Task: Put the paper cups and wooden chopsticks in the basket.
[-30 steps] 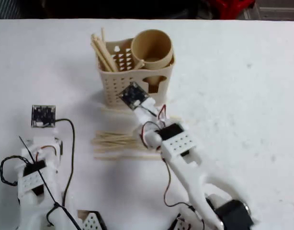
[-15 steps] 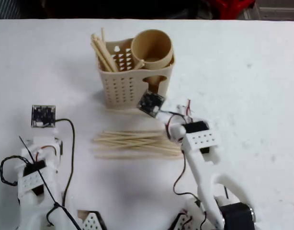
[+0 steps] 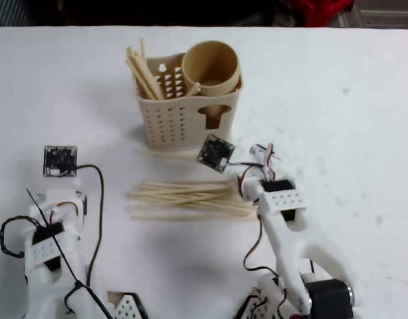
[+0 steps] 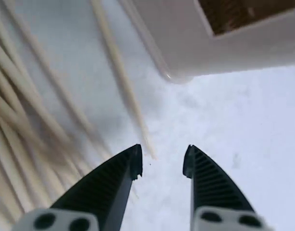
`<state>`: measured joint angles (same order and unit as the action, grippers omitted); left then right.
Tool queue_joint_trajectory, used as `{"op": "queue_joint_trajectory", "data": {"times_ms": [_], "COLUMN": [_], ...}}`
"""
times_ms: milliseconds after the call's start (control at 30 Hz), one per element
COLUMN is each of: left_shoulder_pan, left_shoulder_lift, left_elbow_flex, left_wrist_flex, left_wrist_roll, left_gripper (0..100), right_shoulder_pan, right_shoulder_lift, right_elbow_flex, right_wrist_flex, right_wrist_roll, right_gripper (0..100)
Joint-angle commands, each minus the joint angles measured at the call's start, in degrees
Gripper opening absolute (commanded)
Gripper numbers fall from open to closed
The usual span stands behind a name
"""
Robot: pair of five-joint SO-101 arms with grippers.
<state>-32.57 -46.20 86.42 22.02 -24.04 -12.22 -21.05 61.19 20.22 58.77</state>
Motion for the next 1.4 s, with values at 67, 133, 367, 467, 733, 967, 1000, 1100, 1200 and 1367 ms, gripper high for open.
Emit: {"op": "queue_joint_trajectory", "data": {"times_ms": [67,133,367,467,733,967,1000,1100,1200,1367], "left_shoulder_pan": [-0.13,-0.13,-0.13,-0.13,-0.13,-0.13,-0.13,-0.13,-0.13,-0.13], "left_shoulder_lift": [-1.36,-1.36,-1.36,-1.36,-1.36,-1.36,-1.36,-1.36,-1.36,-1.36], "left_elbow_flex": [-0.35,-0.35,-0.35,-0.35,-0.35,-0.35,-0.35,-0.35,-0.35,-0.35], "left_wrist_flex": [-0.62,-0.62,-0.62,-0.62,-0.62,-0.62,-0.62,-0.62,-0.62,-0.62], "left_wrist_roll": [-0.09,-0.09,-0.09,-0.09,-0.09,-0.09,-0.09,-0.09,-0.09,-0.09], "left_gripper": [15,15,15,15,15,15,15,15,15,15], "right_shoulder_pan": [-1.19,-0.22,1.27,0.84,-0.75,-0.75,-0.75,-1.36,-3.74,-13.23], "right_shoulder_lift": [8.92,13.23,21.41,22.9,23.34,18.95,16.84,8.75,-0.66,-12.44], "right_elbow_flex": [-6.51,-9.14,-15.3,-15.74,-15.82,-16.18,-16.18,-16.18,-16.18,-16.18], "right_wrist_flex": [-1.19,-1.19,-1.27,-2.33,-0.84,6.99,8.31,13.67,21.67,34.07], "right_wrist_roll": [0.79,0.79,1.23,3.34,10.81,13.01,12.92,12.92,12.92,10.02], "right_gripper": [14.9,14.9,14.9,14.8,0.9,1.8,1.8,1.8,1.8,1.8]}}
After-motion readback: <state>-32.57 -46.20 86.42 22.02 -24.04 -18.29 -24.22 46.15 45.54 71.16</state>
